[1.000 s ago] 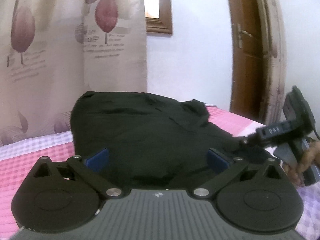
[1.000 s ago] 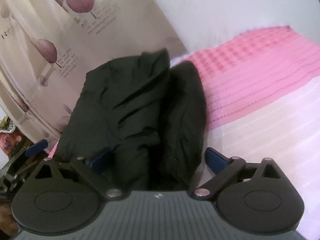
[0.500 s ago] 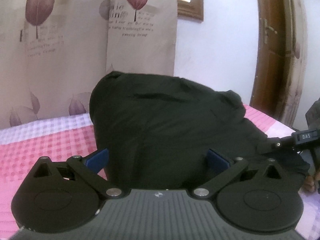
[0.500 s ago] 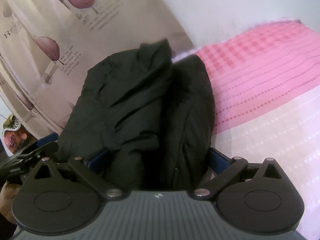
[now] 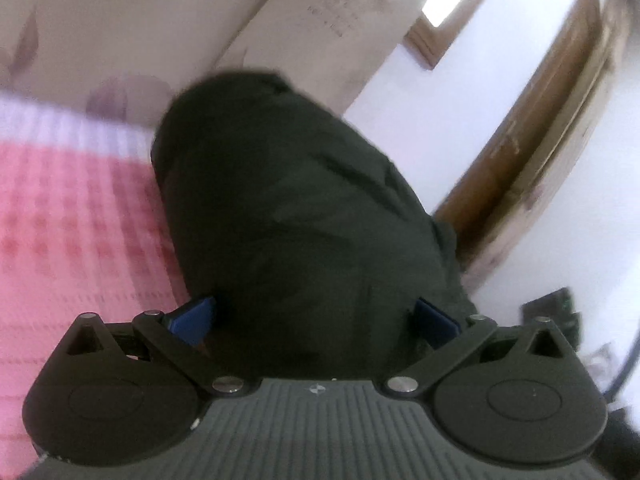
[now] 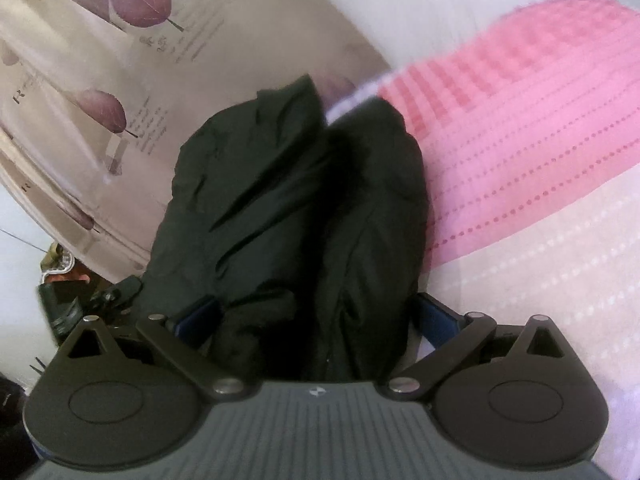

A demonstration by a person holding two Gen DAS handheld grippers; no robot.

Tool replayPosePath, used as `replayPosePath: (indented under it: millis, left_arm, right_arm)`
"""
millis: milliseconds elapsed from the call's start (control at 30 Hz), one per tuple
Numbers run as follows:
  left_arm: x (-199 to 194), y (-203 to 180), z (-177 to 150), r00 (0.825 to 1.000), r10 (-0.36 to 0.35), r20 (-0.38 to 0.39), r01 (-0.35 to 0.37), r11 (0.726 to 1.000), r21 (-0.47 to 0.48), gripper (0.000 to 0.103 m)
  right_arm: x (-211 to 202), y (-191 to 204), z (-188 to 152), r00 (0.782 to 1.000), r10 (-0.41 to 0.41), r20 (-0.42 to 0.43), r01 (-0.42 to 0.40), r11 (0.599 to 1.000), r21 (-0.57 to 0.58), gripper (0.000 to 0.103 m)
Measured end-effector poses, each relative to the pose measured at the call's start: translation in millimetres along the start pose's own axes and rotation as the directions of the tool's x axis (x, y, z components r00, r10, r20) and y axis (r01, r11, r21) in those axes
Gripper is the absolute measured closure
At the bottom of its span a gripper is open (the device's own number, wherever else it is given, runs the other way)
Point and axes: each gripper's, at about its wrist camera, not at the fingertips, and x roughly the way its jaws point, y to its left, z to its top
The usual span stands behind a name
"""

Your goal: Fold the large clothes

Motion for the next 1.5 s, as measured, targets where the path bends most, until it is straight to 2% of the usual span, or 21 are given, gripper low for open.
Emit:
replayPosePath:
  millis: [133,233,267,367,467,533,633,800,1100,1500]
  left_arm:
    - [12,20,2,0.994,-0.102,-0.048,0.097,0.991,-0.095,0.0]
    - [23,40,-5,0.981,-0.181,-0.073,0.162,0.964,-0.21,0.0]
    - [24,43,-6,0.979,-0.194,-0.063,0.177,0.961,-0.214,0.0]
    - [27,36,-6,0.982,-0.176,-0.073,0.16,0.968,-0.192,0.0]
    - [28,24,-11,0.989,-0.144,-0.028,0.137,0.977,-0.162,0.003]
    - [22,19,-17,0.991,-0.13,0.02,0.131,0.979,-0.157,0.015]
    - [14,15,-20,0.991,-0.113,0.077,0.123,0.98,-0.155,0.026]
    - [-5,6,-21,0.989,-0.087,0.116,0.1,0.989,-0.109,0.03]
    - [-62,0,-19,0.986,-0.027,0.166,0.041,0.996,-0.081,0.03]
    - [-188,12,-26,0.968,0.073,0.238,-0.053,0.994,-0.092,0.031]
  right_arm:
    - [12,0,7,0.998,0.047,-0.04,-0.048,0.998,-0.03,0.0]
    - [27,7,11,0.993,0.093,-0.076,-0.098,0.993,-0.062,0.0]
    - [31,9,10,0.992,0.099,-0.074,-0.104,0.992,-0.074,0.0]
    - [40,17,7,0.994,0.091,-0.056,-0.096,0.99,-0.1,0.0]
    - [44,22,5,0.995,0.08,-0.055,-0.086,0.99,-0.111,0.003]
    - [43,24,4,0.996,0.079,-0.045,-0.083,0.992,-0.092,0.013]
    - [39,27,0,0.996,0.092,-0.011,-0.093,0.994,-0.062,0.029]
    - [35,45,-8,0.995,0.095,0.023,-0.094,0.993,-0.07,0.041]
    - [44,83,-21,0.989,0.144,0.037,-0.141,0.987,-0.078,0.045]
    - [84,175,-53,0.957,0.29,-0.007,-0.289,0.95,-0.116,0.045]
